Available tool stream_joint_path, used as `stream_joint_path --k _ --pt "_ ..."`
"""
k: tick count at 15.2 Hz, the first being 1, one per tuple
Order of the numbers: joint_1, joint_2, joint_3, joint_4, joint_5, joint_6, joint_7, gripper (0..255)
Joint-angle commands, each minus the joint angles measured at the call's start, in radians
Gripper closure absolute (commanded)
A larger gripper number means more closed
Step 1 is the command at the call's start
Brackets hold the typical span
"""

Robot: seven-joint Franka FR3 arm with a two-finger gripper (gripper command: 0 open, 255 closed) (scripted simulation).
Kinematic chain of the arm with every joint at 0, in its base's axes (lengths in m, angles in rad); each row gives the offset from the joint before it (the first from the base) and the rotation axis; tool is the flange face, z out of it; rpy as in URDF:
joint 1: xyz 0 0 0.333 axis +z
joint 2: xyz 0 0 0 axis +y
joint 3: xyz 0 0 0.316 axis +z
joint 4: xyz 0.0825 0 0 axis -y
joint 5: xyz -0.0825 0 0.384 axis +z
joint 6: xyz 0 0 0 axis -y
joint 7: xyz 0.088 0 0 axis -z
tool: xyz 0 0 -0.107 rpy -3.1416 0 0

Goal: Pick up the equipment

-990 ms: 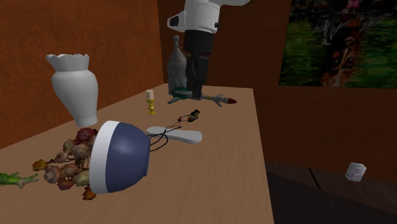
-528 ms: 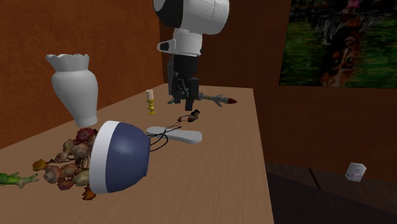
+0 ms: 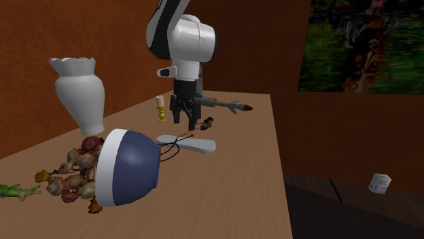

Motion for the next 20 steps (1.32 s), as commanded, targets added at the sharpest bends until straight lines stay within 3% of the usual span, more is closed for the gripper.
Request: stream_joint_path --k 1,7,8,20 --pt "-0.006 0.027 0.011 0.005 0.016 0.019 -0.018 0" --pt "-0.016 0.066 0.026 -0.006 0.044 0.062 -0.039 0" --pt "-0.017 0.065 0.025 -0.006 0.044 0.062 -0.04 255" --pt "-0.009 0.04 0.016 0.001 0.026 0.034 -0.025 255"
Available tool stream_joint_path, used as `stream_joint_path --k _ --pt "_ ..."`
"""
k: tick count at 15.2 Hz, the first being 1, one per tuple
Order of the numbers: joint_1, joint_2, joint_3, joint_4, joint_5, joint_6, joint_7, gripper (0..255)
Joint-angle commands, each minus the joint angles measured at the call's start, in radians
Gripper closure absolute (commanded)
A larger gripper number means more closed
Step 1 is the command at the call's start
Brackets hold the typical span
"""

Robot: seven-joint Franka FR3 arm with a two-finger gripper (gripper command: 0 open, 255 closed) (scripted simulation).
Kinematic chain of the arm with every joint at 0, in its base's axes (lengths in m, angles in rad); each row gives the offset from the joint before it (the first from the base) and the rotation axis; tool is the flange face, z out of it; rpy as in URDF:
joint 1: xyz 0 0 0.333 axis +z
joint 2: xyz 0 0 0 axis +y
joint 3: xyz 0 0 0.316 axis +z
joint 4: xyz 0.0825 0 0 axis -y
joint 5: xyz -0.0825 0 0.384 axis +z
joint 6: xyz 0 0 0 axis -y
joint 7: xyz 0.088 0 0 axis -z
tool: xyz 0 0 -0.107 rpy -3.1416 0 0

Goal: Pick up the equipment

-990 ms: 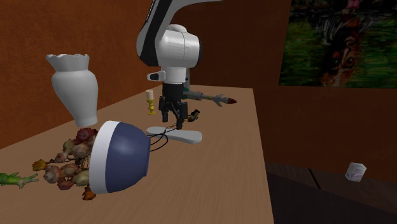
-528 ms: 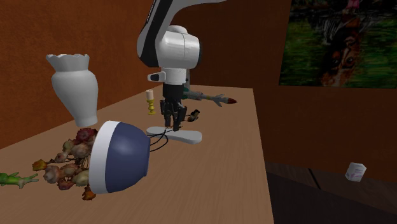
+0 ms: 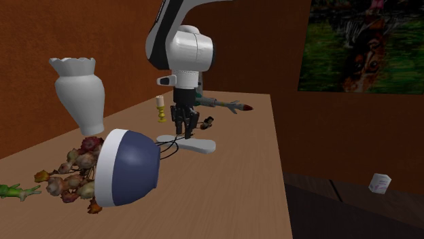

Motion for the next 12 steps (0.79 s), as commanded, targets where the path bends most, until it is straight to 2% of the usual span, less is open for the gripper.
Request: stream_joint_path --k 1,12 --pt "0.005 -0.016 -0.006 0.005 -0.012 -0.019 0.01 255" --pt "0.024 -0.098 -0.034 0.047 -0.073 -0.13 0.06 255"
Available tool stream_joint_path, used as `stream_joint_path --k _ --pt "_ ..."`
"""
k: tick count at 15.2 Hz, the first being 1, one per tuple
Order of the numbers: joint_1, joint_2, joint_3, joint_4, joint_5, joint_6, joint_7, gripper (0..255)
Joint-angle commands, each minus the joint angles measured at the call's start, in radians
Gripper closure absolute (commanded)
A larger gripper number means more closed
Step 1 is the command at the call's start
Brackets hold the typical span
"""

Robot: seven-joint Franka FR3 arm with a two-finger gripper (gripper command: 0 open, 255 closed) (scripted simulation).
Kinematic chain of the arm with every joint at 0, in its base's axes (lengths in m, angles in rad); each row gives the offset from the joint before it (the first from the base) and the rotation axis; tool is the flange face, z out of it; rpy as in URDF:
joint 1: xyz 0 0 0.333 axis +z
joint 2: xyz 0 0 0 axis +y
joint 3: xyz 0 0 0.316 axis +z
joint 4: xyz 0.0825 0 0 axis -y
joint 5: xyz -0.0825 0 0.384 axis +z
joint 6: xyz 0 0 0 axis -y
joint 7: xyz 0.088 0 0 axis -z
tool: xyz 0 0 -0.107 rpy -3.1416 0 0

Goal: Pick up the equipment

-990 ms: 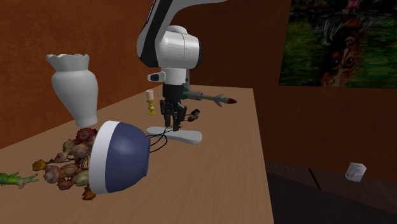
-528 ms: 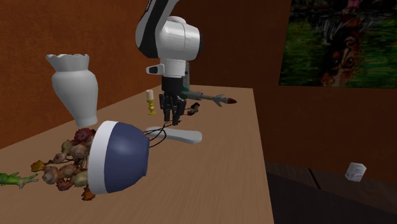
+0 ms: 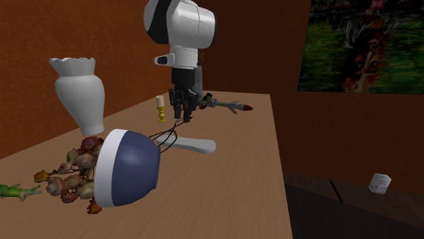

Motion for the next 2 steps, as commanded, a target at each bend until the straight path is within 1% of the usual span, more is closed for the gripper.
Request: stream_joint_path --k 1,2 --pt "0.002 -0.009 -0.003 0.005 -0.007 -0.013 0.006 255" --pt "0.002 -0.009 -0.003 0.005 -0.007 -0.013 0.006 255"
